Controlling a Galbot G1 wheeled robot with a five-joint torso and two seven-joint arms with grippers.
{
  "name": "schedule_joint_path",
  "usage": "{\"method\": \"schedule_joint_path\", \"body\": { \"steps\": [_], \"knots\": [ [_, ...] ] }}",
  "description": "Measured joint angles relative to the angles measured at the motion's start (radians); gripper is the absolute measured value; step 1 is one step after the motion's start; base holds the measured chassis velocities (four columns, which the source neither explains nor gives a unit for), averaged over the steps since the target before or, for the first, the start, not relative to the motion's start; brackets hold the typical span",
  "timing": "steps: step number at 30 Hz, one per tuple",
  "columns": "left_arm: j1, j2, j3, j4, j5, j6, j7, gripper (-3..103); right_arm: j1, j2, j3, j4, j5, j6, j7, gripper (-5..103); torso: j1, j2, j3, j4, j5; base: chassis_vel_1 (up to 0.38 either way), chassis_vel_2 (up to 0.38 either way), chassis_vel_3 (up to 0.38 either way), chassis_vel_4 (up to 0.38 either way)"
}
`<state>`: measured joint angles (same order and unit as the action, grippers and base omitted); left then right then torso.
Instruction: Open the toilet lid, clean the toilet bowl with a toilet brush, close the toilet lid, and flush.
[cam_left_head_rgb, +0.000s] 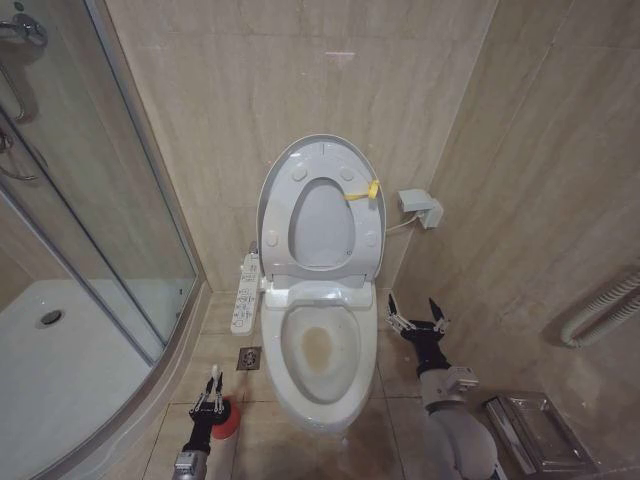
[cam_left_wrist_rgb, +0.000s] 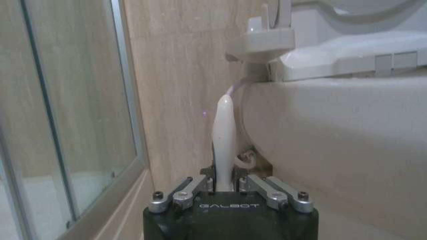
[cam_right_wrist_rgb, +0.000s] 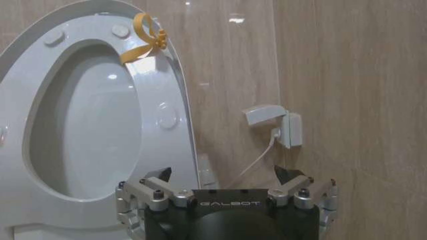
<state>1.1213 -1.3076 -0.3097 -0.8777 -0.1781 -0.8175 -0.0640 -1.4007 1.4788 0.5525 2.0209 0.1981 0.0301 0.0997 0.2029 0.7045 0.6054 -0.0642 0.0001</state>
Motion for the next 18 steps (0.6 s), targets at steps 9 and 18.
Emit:
{"method": "schedule_joint_path", "body": {
  "steps": [9, 18],
  "knots": [
    [-0.02, -0.006, 0.019, 0.051, -0.005, -0.001, 0.023, 16, 0.0, 0.0, 0.0, 0.0, 0.0, 0.0, 0.0, 100, 0.0, 0.0, 0.0, 0.0, 0.0002, 0.0, 0.0, 0.0, 0.0],
    [0.044, 0.004, 0.013, -0.019, 0.01, 0.021, 0.002, 31, 0.0, 0.0, 0.0, 0.0, 0.0, 0.0, 0.0, 100, 0.0, 0.0, 0.0, 0.0002, -0.0002, 0.0, 0.0, 0.0, 0.0]
  ]
}}
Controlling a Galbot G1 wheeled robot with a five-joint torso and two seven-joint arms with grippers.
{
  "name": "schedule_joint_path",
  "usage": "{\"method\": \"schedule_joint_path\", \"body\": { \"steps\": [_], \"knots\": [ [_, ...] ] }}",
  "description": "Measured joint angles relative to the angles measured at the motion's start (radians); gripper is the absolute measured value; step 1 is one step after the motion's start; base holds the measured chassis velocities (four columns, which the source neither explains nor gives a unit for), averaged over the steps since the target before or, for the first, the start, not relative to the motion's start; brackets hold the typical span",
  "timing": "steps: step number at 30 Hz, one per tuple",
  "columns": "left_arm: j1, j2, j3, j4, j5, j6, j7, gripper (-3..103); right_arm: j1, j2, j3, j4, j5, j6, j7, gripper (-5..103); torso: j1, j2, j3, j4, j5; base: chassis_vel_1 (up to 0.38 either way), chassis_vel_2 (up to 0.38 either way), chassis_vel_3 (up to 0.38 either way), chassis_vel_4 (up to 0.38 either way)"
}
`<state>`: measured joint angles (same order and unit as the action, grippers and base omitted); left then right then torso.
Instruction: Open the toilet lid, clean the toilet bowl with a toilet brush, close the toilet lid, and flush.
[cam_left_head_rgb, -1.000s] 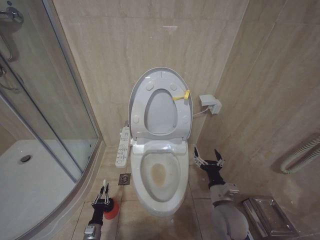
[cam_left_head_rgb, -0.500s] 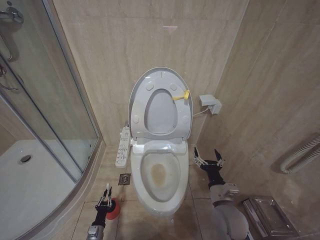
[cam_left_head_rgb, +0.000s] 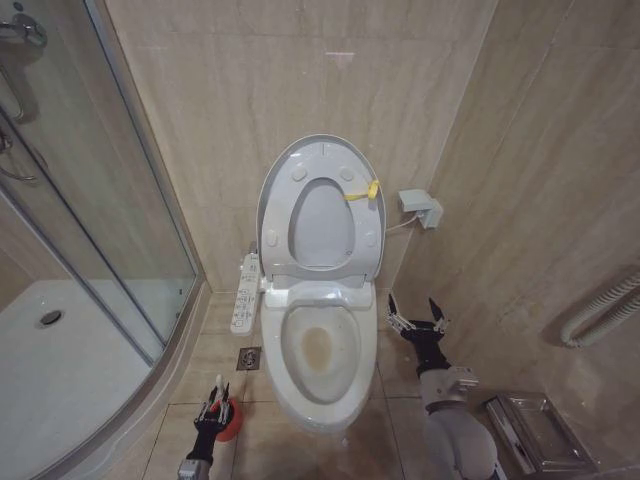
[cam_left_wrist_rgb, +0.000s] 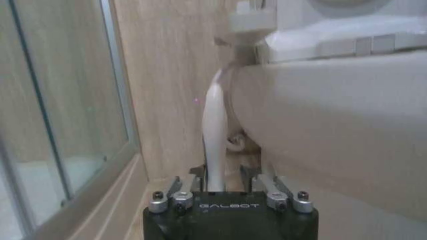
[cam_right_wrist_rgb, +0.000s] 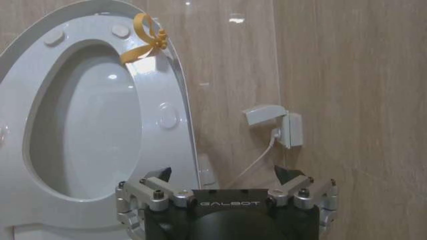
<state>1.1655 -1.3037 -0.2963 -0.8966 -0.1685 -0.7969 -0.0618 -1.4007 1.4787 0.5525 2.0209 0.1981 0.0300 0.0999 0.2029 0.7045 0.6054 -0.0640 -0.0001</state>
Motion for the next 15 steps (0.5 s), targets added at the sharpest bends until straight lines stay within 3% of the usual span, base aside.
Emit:
{"method": "schedule_joint_path", "body": {
  "steps": [6, 7, 9, 12, 13, 15],
  "knots": [
    [0.049, 0.006, -0.019, -0.078, 0.015, 0.01, -0.013, 31, 0.0, 0.0, 0.0, 0.0, 0.0, 0.0, 0.0, 100, 0.0, 0.0, 0.0, -0.0001, 0.0, 0.0, 0.0, 0.0, 0.0],
    [0.077, 0.009, -0.032, -0.137, 0.021, 0.022, -0.021, 58, 0.0, 0.0, 0.0, 0.0, 0.0, 0.0, 0.0, 100, 0.0, 0.0, 0.0, 0.0, 0.0, 0.0, 0.0, 0.0, 0.0],
    [0.089, 0.011, -0.039, -0.167, 0.024, 0.027, -0.026, 58, 0.0, 0.0, 0.0, 0.0, 0.0, 0.0, 0.0, 100, 0.0, 0.0, 0.0, -0.0001, 0.0, 0.0, 0.0, 0.0, 0.0],
    [0.15, 0.015, -0.077, -0.304, 0.061, 0.056, -0.062, 58, 0.0, 0.0, 0.0, 0.0, 0.0, 0.0, 0.0, 100, 0.0, 0.0, 0.0, -0.0001, 0.0, 0.0, 0.0, 0.0, 0.0],
    [0.16, 0.015, -0.085, -0.325, 0.075, 0.059, -0.074, 85, 0.0, 0.0, 0.0, 0.0, 0.0, 0.0, 0.0, 100, 0.0, 0.0, 0.0, -0.0001, 0.0001, 0.0, 0.0, 0.0, 0.0],
    [0.172, 0.015, -0.094, -0.349, 0.093, 0.059, -0.089, 85, 0.0, 0.0, 0.0, 0.0, 0.0, 0.0, 0.0, 100, 0.0, 0.0, 0.0, -0.0002, 0.0001, 0.0, 0.0, 0.0, 0.0]
  ]
}}
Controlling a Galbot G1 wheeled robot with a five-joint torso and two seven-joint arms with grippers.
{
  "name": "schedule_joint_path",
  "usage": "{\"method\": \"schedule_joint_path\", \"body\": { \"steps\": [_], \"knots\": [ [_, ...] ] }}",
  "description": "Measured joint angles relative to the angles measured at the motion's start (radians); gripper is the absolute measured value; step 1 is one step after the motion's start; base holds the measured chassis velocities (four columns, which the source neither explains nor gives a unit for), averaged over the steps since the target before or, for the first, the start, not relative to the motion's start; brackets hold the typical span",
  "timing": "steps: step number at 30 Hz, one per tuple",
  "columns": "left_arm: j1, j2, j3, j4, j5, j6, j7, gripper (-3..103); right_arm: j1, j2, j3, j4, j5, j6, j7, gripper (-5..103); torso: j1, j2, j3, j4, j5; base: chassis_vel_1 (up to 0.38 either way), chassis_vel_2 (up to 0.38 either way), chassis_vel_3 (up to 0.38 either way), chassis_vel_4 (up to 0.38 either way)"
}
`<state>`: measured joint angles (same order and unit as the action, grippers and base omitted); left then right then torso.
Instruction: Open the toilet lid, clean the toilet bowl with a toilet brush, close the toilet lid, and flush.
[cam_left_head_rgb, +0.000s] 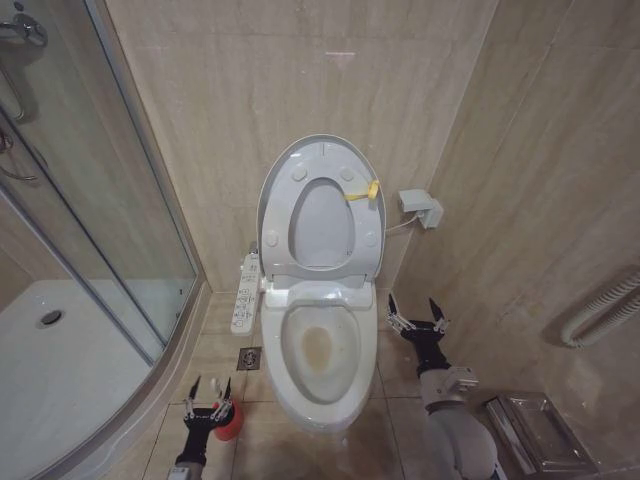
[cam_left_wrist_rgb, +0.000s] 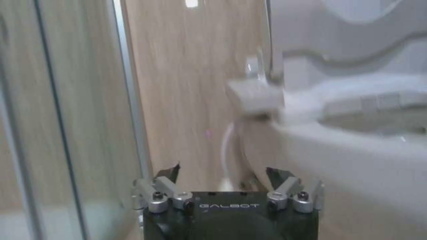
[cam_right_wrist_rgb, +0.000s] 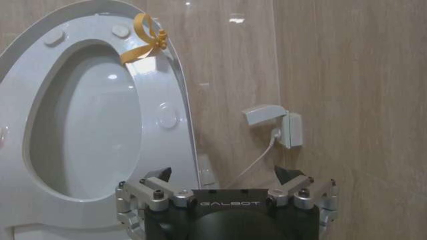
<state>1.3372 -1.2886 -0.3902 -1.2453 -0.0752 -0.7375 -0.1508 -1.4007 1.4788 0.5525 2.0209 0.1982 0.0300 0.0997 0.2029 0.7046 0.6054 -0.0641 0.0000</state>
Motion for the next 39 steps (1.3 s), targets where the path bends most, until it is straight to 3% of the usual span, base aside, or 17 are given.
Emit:
{"method": "schedule_joint_path", "body": {
  "steps": [3, 5, 6, 8, 10, 11, 13, 16, 17, 19, 26, 28, 32, 39],
  "knots": [
    [0.051, -0.001, -0.05, -0.09, 0.088, -0.001, -0.057, 85, 0.0, 0.0, 0.0, 0.0, 0.0, 0.0, 0.0, 100, 0.0, 0.0, 0.0, 0.0002, -0.0002, 0.0, 0.0, 0.0, 0.0],
    [0.067, -0.001, -0.065, -0.124, 0.097, 0.003, -0.065, 85, 0.0, 0.0, 0.0, 0.0, 0.0, 0.0, 0.0, 100, 0.0, 0.0, 0.0, 0.0001, -0.0002, 0.0, 0.0, 0.0, 0.0],
    [0.093, 0.0, -0.085, -0.186, 0.102, 0.024, -0.072, 100, 0.0, 0.0, 0.0, 0.0, 0.0, 0.0, 0.0, 100, 0.0, 0.0, 0.0, 0.0001, 0.0001, 0.0, 0.0, 0.0, 0.0],
    [0.113, 0.001, -0.1, -0.239, 0.102, 0.048, -0.076, 100, 0.0, 0.0, 0.0, 0.0, 0.0, 0.0, 0.0, 100, 0.0, 0.0, 0.0, 0.0001, 0.0, 0.0, 0.0, 0.0, 0.0],
    [0.154, 0.003, -0.124, -0.352, 0.101, 0.104, -0.08, 100, 0.0, 0.0, 0.0, 0.0, 0.0, 0.0, 0.0, 100, 0.0, 0.0, 0.0, -0.0001, 0.0, 0.0, 0.0, 0.0, 0.0],
    [0.191, 0.007, -0.14, -0.455, 0.1, 0.16, -0.086, 100, 0.0, 0.0, 0.0, 0.0, 0.0, 0.0, 0.0, 100, 0.0, 0.0, 0.0, 0.0, 0.0001, 0.0, 0.0, 0.0, 0.0],
    [0.203, 0.008, -0.144, -0.488, 0.1, 0.175, -0.087, 100, 0.0, 0.0, 0.0, 0.0, 0.0, 0.0, 0.0, 100, 0.0, 0.0, 0.0, 0.0001, 0.0, 0.0, 0.0, 0.0, 0.0],
    [0.274, 0.012, -0.178, -0.685, 0.083, 0.267, -0.072, 100, 0.0, 0.0, 0.0, 0.0, 0.0, 0.0, 0.0, 100, 0.0, 0.0, 0.0, 0.0003, 0.0002, 0.0, 0.0, 0.0, 0.0],
    [0.274, 0.012, -0.178, -0.685, 0.083, 0.267, -0.072, 100, 0.0, 0.0, 0.0, 0.0, 0.0, 0.0, 0.0, 100, 0.0, 0.0, 0.0, 0.0003, 0.0002, 0.0, 0.0, 0.0, 0.0],
    [0.283, 0.003, -0.191, -0.754, 0.046, 0.319, -0.043, 100, 0.0, 0.0, 0.0, 0.0, 0.0, 0.0, 0.0, 100, 0.0, 0.0, 0.0, 0.0003, 0.0003, 0.0, 0.0, 0.0, 0.0],
    [0.25, -0.034, -0.214, -0.794, -0.003, 0.389, -0.011, 100, 0.0, 0.0, 0.0, 0.0, 0.0, 0.0, 0.0, 100, 0.0, 0.0, 0.0, -0.0001, 0.0, 0.0, 0.0, 0.0, 0.0],
    [0.259, -0.026, -0.217, -0.828, -0.056, 0.449, -0.01, 100, 0.0, 0.0, 0.0, 0.0, 0.0, 0.0, 0.0, 100, 0.0, 0.0, 0.0, 0.0003, 0.0, 0.0, 0.0, 0.0, 0.0],
    [0.259, -0.018, -0.215, -0.856, -0.083, 0.499, -0.004, 100, 0.0, 0.0, 0.0, 0.0, 0.0, 0.0, 0.0, 100, 0.0, 0.0, 0.0, 0.0002, 0.0001, 0.0, 0.0, 0.0, 0.0],
    [0.245, -0.021, -0.22, -0.835, -0.094, 0.469, 0.074, 100, 0.0, 0.0, 0.0, 0.0, 0.0, 0.0, 0.0, 100, 0.0, 0.0, 0.0, 0.0002, 0.0, 0.0, 0.0, 0.0, 0.0]
  ]
}}
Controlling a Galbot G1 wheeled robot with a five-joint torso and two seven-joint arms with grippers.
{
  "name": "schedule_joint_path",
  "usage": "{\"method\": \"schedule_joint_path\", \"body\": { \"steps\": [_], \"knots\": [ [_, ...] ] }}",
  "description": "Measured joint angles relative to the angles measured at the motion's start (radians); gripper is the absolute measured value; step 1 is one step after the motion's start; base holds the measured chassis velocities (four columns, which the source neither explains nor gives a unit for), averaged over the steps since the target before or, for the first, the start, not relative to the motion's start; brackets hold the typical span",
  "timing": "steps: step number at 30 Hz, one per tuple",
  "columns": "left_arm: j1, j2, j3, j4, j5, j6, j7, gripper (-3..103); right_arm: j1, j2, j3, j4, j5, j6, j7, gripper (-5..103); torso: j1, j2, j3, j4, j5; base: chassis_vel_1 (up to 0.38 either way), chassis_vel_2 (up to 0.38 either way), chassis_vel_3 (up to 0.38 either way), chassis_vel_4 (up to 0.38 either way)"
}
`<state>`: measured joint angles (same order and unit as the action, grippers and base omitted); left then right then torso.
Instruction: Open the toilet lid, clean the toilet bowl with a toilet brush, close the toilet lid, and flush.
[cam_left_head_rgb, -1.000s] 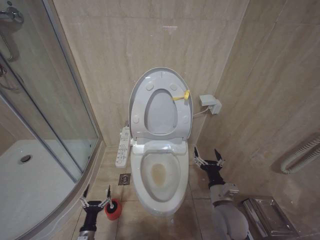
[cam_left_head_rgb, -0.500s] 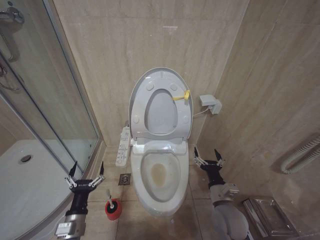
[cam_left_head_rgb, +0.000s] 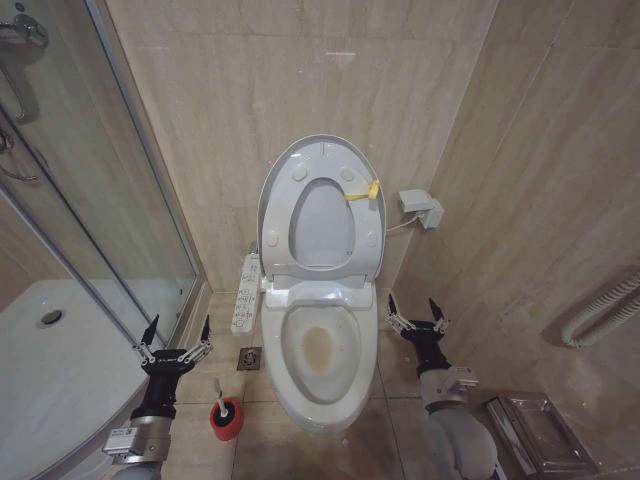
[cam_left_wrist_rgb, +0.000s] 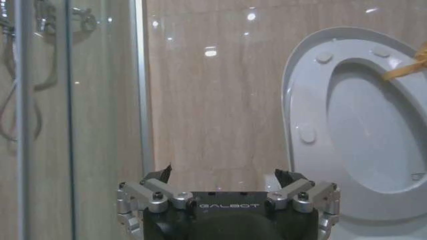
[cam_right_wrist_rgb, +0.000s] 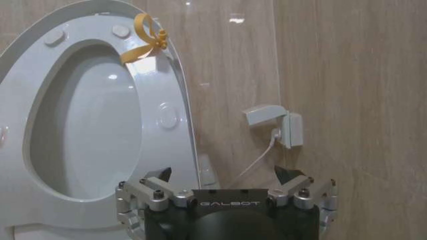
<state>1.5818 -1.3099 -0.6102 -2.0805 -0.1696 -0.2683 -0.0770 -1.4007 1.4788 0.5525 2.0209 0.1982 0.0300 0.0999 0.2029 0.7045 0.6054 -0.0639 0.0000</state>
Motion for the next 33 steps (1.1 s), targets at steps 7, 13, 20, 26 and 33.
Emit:
{"method": "schedule_joint_path", "body": {
  "steps": [7, 13, 20, 26, 33],
  "knots": [
    [-0.026, -0.006, 0.036, 0.0, -0.008, 0.034, 0.006, 100, 0.0, 0.0, 0.0, 0.0, 0.0, 0.0, 0.0, 100, 0.0, 0.0, 0.0, -0.0003, 0.0, 0.0, 0.0, 0.0, 0.0],
    [-0.039, -0.007, 0.059, -0.002, -0.023, 0.048, -0.009, 100, 0.0, 0.0, 0.0, 0.0, 0.0, 0.0, 0.0, 100, 0.0, 0.0, 0.0, -0.0002, 0.0001, 0.0, 0.0, 0.0, 0.0],
    [-0.043, -0.015, 0.083, 0.008, 0.001, 0.046, -0.013, 100, 0.0, 0.0, 0.0, 0.0, 0.0, 0.0, 0.0, 100, 0.0, 0.0, 0.0, 0.0, 0.0001, 0.0, 0.0, 0.0, 0.0],
    [-0.044, -0.016, 0.085, 0.012, 0.008, 0.041, -0.011, 100, 0.0, 0.0, 0.0, 0.0, 0.0, 0.0, 0.0, 100, 0.0, 0.0, 0.0, -0.0001, 0.0001, 0.0, 0.0, 0.0, 0.0],
    [-0.044, -0.017, 0.085, 0.013, 0.009, 0.039, -0.01, 100, 0.0, 0.0, 0.0, 0.0, 0.0, 0.0, 0.0, 100, 0.0, 0.0, 0.0, -0.0001, 0.0001, 0.0, 0.0, 0.0, 0.0]
  ]
}}
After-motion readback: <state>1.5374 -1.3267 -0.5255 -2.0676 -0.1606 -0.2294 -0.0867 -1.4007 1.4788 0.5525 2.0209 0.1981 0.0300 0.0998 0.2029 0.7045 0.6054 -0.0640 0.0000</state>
